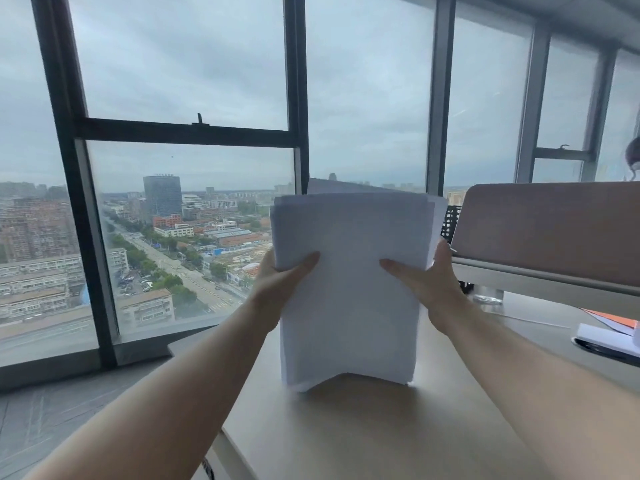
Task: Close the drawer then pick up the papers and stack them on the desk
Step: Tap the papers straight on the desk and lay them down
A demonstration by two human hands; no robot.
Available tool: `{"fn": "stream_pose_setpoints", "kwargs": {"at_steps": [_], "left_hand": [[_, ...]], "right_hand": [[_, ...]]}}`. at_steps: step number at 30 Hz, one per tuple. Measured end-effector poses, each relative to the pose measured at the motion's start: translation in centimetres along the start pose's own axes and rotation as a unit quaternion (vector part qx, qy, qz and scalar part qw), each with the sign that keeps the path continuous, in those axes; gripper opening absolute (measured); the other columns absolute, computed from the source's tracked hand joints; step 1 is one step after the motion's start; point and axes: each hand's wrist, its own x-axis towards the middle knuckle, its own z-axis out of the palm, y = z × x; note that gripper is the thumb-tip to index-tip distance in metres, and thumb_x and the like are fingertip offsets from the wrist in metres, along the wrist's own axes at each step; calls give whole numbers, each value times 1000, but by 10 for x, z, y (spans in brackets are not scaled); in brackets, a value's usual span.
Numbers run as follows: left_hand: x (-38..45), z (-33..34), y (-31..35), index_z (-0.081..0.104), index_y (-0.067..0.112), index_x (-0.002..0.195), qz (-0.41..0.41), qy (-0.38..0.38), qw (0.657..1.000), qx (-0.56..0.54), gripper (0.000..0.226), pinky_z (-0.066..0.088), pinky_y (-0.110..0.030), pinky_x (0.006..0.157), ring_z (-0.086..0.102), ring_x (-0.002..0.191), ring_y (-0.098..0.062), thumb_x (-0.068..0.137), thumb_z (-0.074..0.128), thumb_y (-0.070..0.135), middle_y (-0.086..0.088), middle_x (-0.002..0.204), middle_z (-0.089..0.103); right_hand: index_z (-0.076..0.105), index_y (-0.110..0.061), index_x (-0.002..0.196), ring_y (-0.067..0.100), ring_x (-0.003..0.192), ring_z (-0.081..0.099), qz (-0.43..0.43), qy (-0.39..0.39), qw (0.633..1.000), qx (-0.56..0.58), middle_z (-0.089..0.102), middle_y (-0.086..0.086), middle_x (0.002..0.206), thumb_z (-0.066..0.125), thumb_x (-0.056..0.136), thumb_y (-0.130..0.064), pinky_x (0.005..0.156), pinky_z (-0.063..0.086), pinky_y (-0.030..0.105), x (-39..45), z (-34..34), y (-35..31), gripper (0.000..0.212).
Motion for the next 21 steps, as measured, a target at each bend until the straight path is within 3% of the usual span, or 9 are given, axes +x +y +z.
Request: {"fn": "stream_pose_setpoints", "kwargs": {"at_steps": [2, 6, 10, 13, 15, 17, 18, 21], "left_hand": [[2, 4, 2, 69, 13, 107, 15, 6, 1000, 11, 44, 60, -46, 76, 72, 85, -27, 67, 80, 29, -13, 99, 74], [5, 11, -1, 68, 16, 109, 5, 12, 999, 32, 57, 60, -46, 80, 73, 91, -29, 60, 82, 42, -13, 105, 75], [4, 15, -1, 71, 14, 105, 9, 8, 999, 32, 45, 61, -42, 76, 73, 85, -27, 67, 78, 38, -14, 101, 76], [7, 8, 1, 64, 13, 111, 28, 44, 998, 19, 60, 61, -40, 74, 73, 89, -27, 65, 77, 49, -15, 105, 73], [9, 4, -1, 60, 18, 111, 17, 39, 999, 16, 54, 61, -38, 74, 73, 90, -22, 71, 73, 51, -12, 107, 71], [5, 4, -6, 59, 28, 99, 7, 26, 999, 25, 22, 60, -28, 66, 71, 79, -10, 83, 64, 43, -1, 97, 71], [3, 3, -9, 59, 30, 97, -9, 21, 999, 24, 17, 59, -27, 67, 71, 80, -9, 85, 64, 41, -1, 98, 71], [-6, 2, -24, 68, 25, 101, -59, -6, 998, 30, 33, 58, -42, 86, 72, 96, -24, 74, 71, 42, -11, 113, 73]], "right_hand": [[32, -23, 144, 23, 117, 61, -5, 13, 1000, -1, 58, 1, 131, 91, 62, -24, 99, 53, 47, 0, -3, -1, 101], [49, -22, 124, 26, 105, 69, 0, -31, 999, -11, 69, 6, 117, 87, 69, -15, 89, 58, 43, 3, -2, 3, 67], [43, -32, 134, 20, 102, 69, 11, -44, 999, 24, 69, -1, 118, 86, 71, -24, 74, 56, 29, 7, 2, 4, 77], [29, -36, 147, 18, 117, 63, 15, -62, 997, 35, 63, -5, 130, 85, 70, -33, 95, 54, 39, 9, -2, 4, 95], [36, -36, 145, 20, 118, 65, 19, -80, 996, 21, 66, -3, 130, 85, 64, -42, 100, 53, 45, 10, -5, 6, 95], [51, -28, 136, 24, 110, 69, 26, -94, 995, 22, 72, 2, 120, 84, 63, -43, 95, 56, 45, 9, -4, 9, 81], [57, -22, 130, 27, 108, 70, 43, -90, 994, 31, 74, 4, 116, 84, 65, -39, 94, 56, 46, 8, -2, 12, 73], [69, -15, 116, 29, 107, 70, 88, -74, 992, 52, 76, 7, 108, 82, 75, -24, 100, 53, 47, 3, 6, 25, 44]]}}
